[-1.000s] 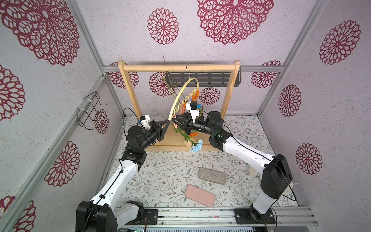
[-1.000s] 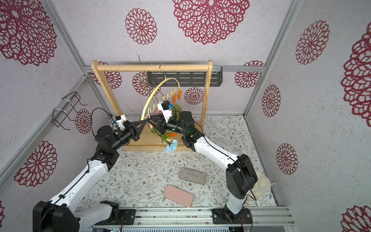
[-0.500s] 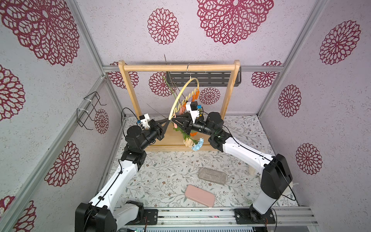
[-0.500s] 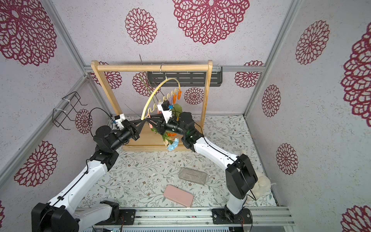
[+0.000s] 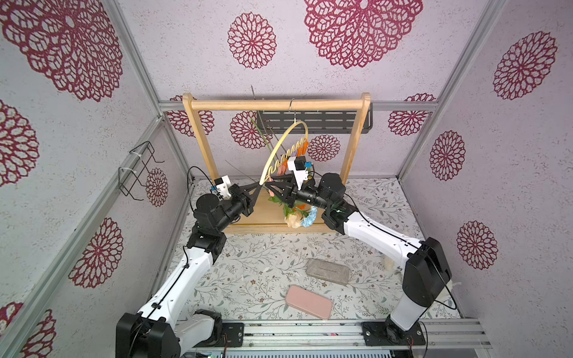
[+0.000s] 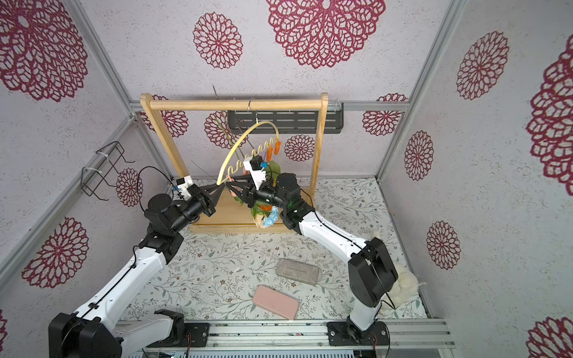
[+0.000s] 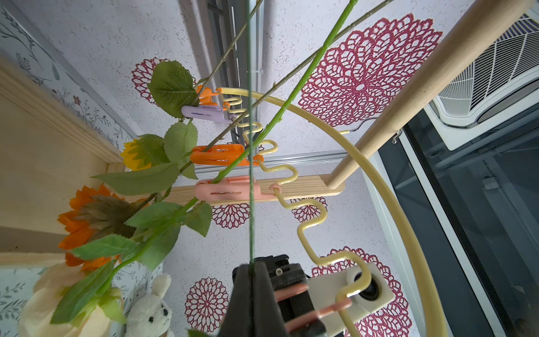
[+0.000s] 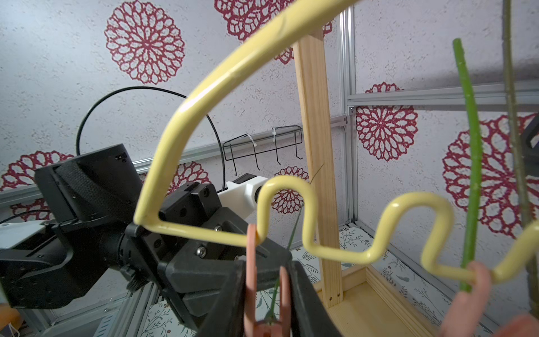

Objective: Dry the flowers on a clothes hanger
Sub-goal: Clamp the flower onto the hanger.

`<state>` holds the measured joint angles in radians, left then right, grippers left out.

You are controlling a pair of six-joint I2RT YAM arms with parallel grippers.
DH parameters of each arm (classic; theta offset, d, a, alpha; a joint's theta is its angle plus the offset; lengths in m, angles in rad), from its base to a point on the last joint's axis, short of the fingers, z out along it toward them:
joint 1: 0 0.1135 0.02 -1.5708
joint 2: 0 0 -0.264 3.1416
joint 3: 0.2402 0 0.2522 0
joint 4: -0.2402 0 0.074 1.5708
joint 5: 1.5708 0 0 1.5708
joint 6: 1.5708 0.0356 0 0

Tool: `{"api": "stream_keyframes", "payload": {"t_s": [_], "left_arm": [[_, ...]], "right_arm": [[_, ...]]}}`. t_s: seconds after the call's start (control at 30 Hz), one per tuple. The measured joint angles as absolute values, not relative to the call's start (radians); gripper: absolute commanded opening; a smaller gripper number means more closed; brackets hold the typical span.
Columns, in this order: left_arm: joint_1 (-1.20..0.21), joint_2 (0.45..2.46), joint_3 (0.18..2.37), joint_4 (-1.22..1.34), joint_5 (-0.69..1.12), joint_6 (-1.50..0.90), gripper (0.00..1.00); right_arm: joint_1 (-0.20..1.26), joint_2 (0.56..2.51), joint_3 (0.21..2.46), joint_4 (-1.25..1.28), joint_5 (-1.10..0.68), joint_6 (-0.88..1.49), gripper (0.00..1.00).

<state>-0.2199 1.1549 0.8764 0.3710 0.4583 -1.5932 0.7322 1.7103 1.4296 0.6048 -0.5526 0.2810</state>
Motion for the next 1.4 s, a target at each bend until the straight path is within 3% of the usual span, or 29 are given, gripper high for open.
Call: {"api": "stream_keyframes", "payload": {"t_s": [0.2, 0.43, 0.6, 0.8, 0.9, 1.1, 1.37, 1.4], "left_arm": [[-0.220, 1.151, 0.876, 0.344, 0.457, -1.574, 0.00], [-0.220, 1.139, 0.876, 0.324, 0.454, -1.563, 0.01], [-0.220, 1.137, 0.876, 0.323, 0.451, -1.556, 0.18], [-0.220, 1.131, 0.885, 0.307, 0.447, -1.536, 0.25], [-0.216, 1.124, 0.905, 0.284, 0.440, -1.511, 0.36], [-0.206, 1.095, 0.925, 0.242, 0.431, -1.461, 0.71], [-0.193, 1.048, 0.953, 0.089, 0.360, -1.331, 0.99], [-0.189, 1.035, 0.953, 0.062, 0.340, -1.314, 0.98]], "right_arm": [[0.731, 1.710, 1.429, 0.601, -0.549, 0.278, 0.44], [0.731, 1.710, 1.429, 0.601, -0.550, 0.277, 0.50], [0.731, 1.692, 1.426, 0.578, -0.550, 0.270, 0.55], [0.731, 1.640, 1.393, 0.567, -0.547, 0.261, 0.58], [0.731, 1.623, 1.379, 0.563, -0.542, 0.254, 0.60], [0.730, 1.592, 1.338, 0.548, -0.524, 0.243, 0.62], [0.725, 1.484, 1.253, 0.506, -0.484, 0.200, 0.65], [0.724, 1.463, 1.244, 0.502, -0.476, 0.193, 0.65]]}}
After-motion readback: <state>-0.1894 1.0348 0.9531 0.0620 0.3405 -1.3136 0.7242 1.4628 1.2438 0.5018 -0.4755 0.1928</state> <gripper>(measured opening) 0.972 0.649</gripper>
